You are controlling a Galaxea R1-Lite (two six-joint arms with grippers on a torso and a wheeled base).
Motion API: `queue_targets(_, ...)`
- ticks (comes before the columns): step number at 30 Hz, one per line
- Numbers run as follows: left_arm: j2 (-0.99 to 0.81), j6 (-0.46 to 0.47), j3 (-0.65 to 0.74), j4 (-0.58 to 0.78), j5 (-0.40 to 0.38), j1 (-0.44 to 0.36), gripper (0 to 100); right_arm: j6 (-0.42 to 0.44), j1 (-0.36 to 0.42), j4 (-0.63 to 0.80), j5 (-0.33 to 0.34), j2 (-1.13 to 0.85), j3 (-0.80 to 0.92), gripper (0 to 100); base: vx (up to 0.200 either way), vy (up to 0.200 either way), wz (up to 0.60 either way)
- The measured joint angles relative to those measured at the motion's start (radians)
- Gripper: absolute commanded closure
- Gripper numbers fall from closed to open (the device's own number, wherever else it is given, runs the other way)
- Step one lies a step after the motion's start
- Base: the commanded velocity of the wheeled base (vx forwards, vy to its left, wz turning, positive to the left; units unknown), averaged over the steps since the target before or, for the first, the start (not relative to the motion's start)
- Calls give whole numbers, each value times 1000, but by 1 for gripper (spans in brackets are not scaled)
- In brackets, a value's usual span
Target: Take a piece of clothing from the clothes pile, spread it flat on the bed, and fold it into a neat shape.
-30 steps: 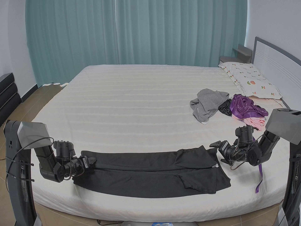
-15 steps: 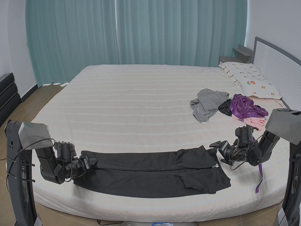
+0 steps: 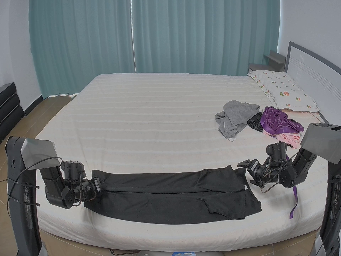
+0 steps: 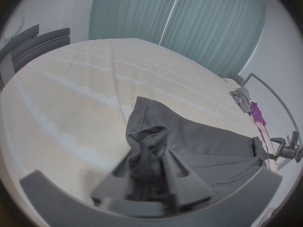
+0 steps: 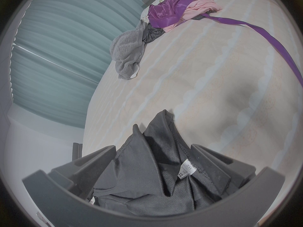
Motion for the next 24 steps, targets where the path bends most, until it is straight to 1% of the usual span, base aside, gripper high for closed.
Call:
queue_targets(5, -1, -31, 1, -4, 3, 0, 100, 0, 0, 0, 0, 0, 0, 0, 0, 0, 0)
queue_targets(12, -1, -36, 1, -5, 3, 0, 100, 1, 0, -6, -1, 0, 5, 0, 0, 0, 0)
queue_targets(18, 0, -38, -1, -6, 4, 0, 100, 1, 0, -68, -2, 3, 20, 0, -200, 0, 0)
queue_targets(24, 0, -38, -12, -10, 6, 1, 100, 1, 0, -81, -2, 6, 32, 0, 0, 0, 0)
